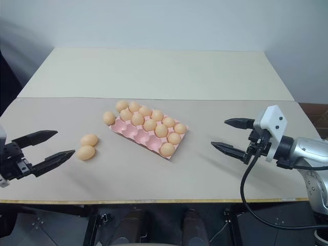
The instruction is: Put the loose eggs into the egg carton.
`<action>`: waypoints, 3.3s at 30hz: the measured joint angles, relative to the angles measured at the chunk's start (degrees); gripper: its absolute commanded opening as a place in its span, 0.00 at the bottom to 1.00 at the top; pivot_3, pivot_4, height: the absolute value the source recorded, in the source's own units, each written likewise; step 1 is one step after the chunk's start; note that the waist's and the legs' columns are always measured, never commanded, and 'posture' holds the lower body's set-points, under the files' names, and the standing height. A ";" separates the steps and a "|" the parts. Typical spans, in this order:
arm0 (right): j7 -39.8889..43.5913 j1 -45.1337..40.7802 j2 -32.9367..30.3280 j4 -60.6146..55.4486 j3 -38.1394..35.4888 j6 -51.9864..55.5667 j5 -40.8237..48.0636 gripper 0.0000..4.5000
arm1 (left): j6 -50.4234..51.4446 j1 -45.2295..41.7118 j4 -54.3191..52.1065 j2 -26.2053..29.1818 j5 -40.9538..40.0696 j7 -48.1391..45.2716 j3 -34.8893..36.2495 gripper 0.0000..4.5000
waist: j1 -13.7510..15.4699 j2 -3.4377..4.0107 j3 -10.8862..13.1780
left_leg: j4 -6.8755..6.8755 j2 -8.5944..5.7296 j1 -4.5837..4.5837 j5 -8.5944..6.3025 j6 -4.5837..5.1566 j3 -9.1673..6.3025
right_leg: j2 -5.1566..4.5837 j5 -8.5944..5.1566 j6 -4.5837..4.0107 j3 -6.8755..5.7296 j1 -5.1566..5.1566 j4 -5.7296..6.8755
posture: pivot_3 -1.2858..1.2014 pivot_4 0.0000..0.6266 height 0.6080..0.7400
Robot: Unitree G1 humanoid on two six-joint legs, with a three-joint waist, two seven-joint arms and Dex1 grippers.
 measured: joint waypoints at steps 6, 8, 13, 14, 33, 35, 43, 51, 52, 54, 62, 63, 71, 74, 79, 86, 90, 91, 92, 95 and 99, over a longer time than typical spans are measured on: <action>-0.23 0.00 -0.02 -0.16 0.00 0.00 -0.01 1.00 | 0.78 -3.66 1.39 0.35 -1.13 2.29 -0.36 1.00 | 0.05 0.00 0.00 | 0.01 0.01 0.03 0.00 0.00 0.03 | 0.02 0.02 0.01 0.05 0.01 0.02 | 0.52 0.24 1.00; -0.28 -0.01 -0.02 -0.19 0.01 0.00 -0.01 1.00 | 1.08 -2.67 1.67 1.27 -1.06 0.95 -0.27 1.00 | 0.01 0.00 0.00 | 0.00 0.00 0.04 0.00 0.00 0.07 | 0.02 0.02 0.02 0.13 -0.01 0.01 | 0.52 0.24 1.00; -0.28 0.25 -0.02 -0.38 -0.14 0.01 0.04 1.00 | 1.69 4.14 1.76 1.52 -0.12 -2.46 4.67 1.00 | -0.42 -0.01 0.00 | -0.05 0.08 0.06 -0.10 0.01 0.21 | 0.11 0.02 0.02 0.35 -0.11 -0.03 | 0.52 0.24 1.00; -0.28 0.44 -0.02 -0.51 -0.27 0.01 0.05 1.00 | 1.91 6.19 1.65 1.00 -0.09 -3.15 6.71 1.00 | -0.41 -0.01 0.00 | -0.05 0.08 0.06 -0.11 0.02 0.22 | 0.11 0.02 0.02 0.36 -0.12 -0.04 | 0.52 0.24 1.00; 2.23 -0.01 -1.88 -1.82 -1.45 0.05 1.31 1.00 | 14.21 -0.68 -2.29 -19.17 0.09 28.64 -10.27 1.00 | 0.08 -0.12 -0.07 | 0.05 0.19 0.15 -0.12 0.01 0.29 | 0.26 0.15 0.01 0.49 0.02 -0.03 | 0.52 0.24 1.00; 2.50 0.00 -1.94 -1.85 -1.46 0.05 1.33 1.00 | 15.63 -2.27 -2.24 -20.70 -0.11 31.64 -12.51 1.00 | 0.04 -0.20 -0.11 | 0.04 0.21 0.14 -0.12 0.01 0.29 | 0.31 0.19 -0.05 0.51 0.02 -0.06 | 0.52 0.24 1.00; 6.53 0.01 -3.41 -2.29 -1.75 0.06 3.57 1.00 | 20.30 -8.49 0.38 -20.53 0.60 38.27 -18.45 1.00 | 0.00 -0.20 -0.11 | 0.09 0.45 0.23 -0.12 0.01 0.34 | 0.59 0.25 -0.15 0.56 0.04 -0.06 | 0.52 0.24 1.00; 6.67 0.02 -3.40 -3.16 -1.79 0.07 4.52 1.00 | 22.84 -13.94 3.45 -20.52 1.15 41.14 -20.42 1.00 | 0.00 -0.20 -0.11 | 0.08 0.66 0.25 -0.13 0.00 0.53 | 0.76 0.30 -0.25 0.60 0.01 -0.08 | 0.52 0.24 1.00; 6.57 0.03 -3.40 -3.29 -1.79 0.07 4.52 1.00 | 22.92 -14.21 3.49 -20.55 1.15 41.31 -20.53 1.00 | -0.02 -0.20 -0.11 | 0.08 0.67 0.25 -0.13 0.00 0.53 | 0.78 0.31 -0.26 0.62 0.01 -0.09 | 0.52 0.24 1.00; 6.39 0.13 -3.40 -3.69 -1.83 0.07 4.53 1.00 | 23.40 -14.38 3.43 -20.69 1.12 41.72 -20.66 1.00 | -0.05 -0.20 -0.11 | 0.07 0.69 0.28 -0.13 -0.01 0.54 | 0.78 0.31 -0.26 0.66 0.01 -0.08 | 0.52 0.24 1.00; 6.60 2.02 -3.40 -3.75 -3.38 0.07 4.54 1.00 | 24.09 -11.41 1.26 -21.20 0.00 43.17 -17.98 1.00 | -0.01 -0.20 -0.11 | 0.07 0.77 0.34 -0.15 -0.05 0.59 | 0.80 0.31 -0.27 0.71 0.01 -0.08 | 0.52 0.24 1.00; 6.62 2.08 -3.40 -3.75 -3.68 0.07 4.54 1.00 | 24.08 -11.34 1.27 -21.20 0.05 43.44 -17.69 1.00 | 0.00 -0.20 -0.11 | 0.07 0.77 0.35 -0.15 -0.05 0.61 | 0.80 0.31 -0.27 0.71 0.01 -0.08 | 0.52 0.24 1.00; 6.64 2.10 -3.38 -3.86 -3.84 0.07 4.56 1.00 | 23.05 -13.79 2.82 -21.25 2.10 45.00 -17.33 1.00 | 0.02 -0.20 -0.11 | 0.07 0.77 0.29 -0.15 -0.05 0.74 | 0.80 0.32 -0.29 0.70 -0.01 -0.12 | 0.52 0.24 1.00; 6.60 2.22 -3.38 -4.25 -3.92 0.07 4.58 1.00 | 21.84 -15.32 4.10 -21.43 3.50 44.96 -18.22 1.00 | 0.04 -0.20 -0.11 | 0.07 0.77 0.30 -0.15 -0.05 0.86 | 0.81 0.32 -0.29 0.70 0.00 -0.12 | 0.52 0.24 1.00; 6.47 2.46 -3.38 -4.86 -4.02 0.07 4.61 1.00 | 20.49 -18.73 7.04 -21.91 6.89 44.98 -21.14 1.00 | 0.07 -0.21 -0.11 | 0.07 0.77 0.29 -0.15 -0.05 0.94 | 0.82 0.32 -0.29 0.68 -0.01 -0.12 | 0.52 0.24 1.00; 6.07 2.73 -3.38 -5.19 -4.08 0.07 4.67 1.00 | 19.70 -20.18 9.05 -22.55 9.05 43.95 -22.68 1.00 | 0.01 -0.21 -0.11 | 0.06 0.78 0.26 -0.17 -0.07 0.98 | 0.82 0.32 -0.29 0.70 -0.04 -0.15 | 0.52 0.24 1.00; 5.87 3.52 -3.35 -5.75 -4.29 0.07 4.69 1.00 | 19.27 -20.99 9.23 -23.32 9.33 43.51 -22.86 0.91 | 0.04 -0.21 -0.11 | 0.06 0.79 0.26 -0.17 -0.07 0.98 | 0.81 0.32 -0.29 0.70 -0.03 -0.14 | 0.52 0.24 1.00; 5.82 3.82 -3.33 -6.05 -4.29 0.08 4.72 1.00 | 19.04 -20.99 9.25 -23.51 9.39 43.47 -22.86 0.87 | 0.04 -0.21 -0.11 | 0.06 0.79 0.26 -0.17 -0.07 0.98 | 0.81 0.32 -0.29 0.70 -0.03 -0.15 | 0.52 0.24 1.00; 5.74 3.92 -3.29 -6.14 -4.29 0.08 4.73 1.00 | 18.82 -20.99 9.25 -23.74 9.53 43.45 -22.86 0.80 | 0.04 -0.21 -0.11 | 0.06 0.79 0.25 -0.17 -0.07 0.98 | 0.81 0.32 -0.29 0.70 -0.03 -0.15 | 0.52 0.24 1.00; 5.33 4.04 -3.22 -6.45 -4.32 0.12 4.82 1.00 | 18.62 -20.89 9.27 -23.91 10.22 43.18 -22.80 0.59 | 0.04 -0.21 -0.11 | 0.06 0.79 0.25 -0.17 -0.07 0.98 | 0.82 0.33 -0.29 0.70 -0.04 -0.15 | 0.52 0.24 1.00; 4.79 4.02 -3.22 -6.45 -4.60 0.42 5.73 1.00 | 18.63 -20.25 8.99 -23.89 10.41 42.80 -22.41 0.51 | -0.03 -0.21 -0.11 | 0.06 0.80 0.26 -0.17 -0.07 0.98 | 0.82 0.32 -0.29 0.70 -0.04 -0.15 | 0.52 0.24 1.00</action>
